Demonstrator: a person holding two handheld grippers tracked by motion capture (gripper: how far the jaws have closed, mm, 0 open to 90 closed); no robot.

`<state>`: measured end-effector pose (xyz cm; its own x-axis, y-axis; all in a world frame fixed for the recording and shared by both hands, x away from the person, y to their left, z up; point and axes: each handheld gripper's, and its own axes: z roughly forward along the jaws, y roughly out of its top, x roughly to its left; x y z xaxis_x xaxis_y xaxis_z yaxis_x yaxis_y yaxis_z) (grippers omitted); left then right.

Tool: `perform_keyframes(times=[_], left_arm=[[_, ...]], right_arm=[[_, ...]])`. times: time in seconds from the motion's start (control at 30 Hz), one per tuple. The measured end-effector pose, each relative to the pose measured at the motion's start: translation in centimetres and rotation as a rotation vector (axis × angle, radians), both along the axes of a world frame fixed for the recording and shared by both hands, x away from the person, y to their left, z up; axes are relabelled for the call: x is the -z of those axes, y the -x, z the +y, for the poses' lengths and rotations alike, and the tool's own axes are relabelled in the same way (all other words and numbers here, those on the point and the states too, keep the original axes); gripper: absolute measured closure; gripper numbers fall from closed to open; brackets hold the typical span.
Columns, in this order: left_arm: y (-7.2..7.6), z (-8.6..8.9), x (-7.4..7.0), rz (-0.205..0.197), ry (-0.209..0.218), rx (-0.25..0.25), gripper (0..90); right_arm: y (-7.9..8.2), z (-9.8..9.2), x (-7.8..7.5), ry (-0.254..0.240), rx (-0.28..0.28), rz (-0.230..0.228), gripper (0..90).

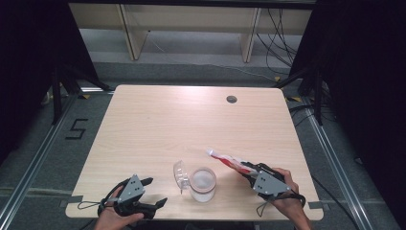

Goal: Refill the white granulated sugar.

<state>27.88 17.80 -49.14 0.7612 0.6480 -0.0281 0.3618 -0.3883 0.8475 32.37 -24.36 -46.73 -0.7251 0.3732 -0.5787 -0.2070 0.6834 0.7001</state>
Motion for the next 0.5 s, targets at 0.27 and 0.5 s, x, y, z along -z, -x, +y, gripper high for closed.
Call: perform_keyframes(times=[0.27,0.5], left_arm=[[0.0,0.1,0.0,-0.013,-0.005,0.002,17.8],[-0.1,0.1,0.0,-0.016,-0.011,0.013,18.0]], right_arm=[[-0.2,-0.7,0.3,-0.062,0.047,0.058,72.3],[-0.2,-1.5,0.3,-0.137,0.081,0.091,72.4]])
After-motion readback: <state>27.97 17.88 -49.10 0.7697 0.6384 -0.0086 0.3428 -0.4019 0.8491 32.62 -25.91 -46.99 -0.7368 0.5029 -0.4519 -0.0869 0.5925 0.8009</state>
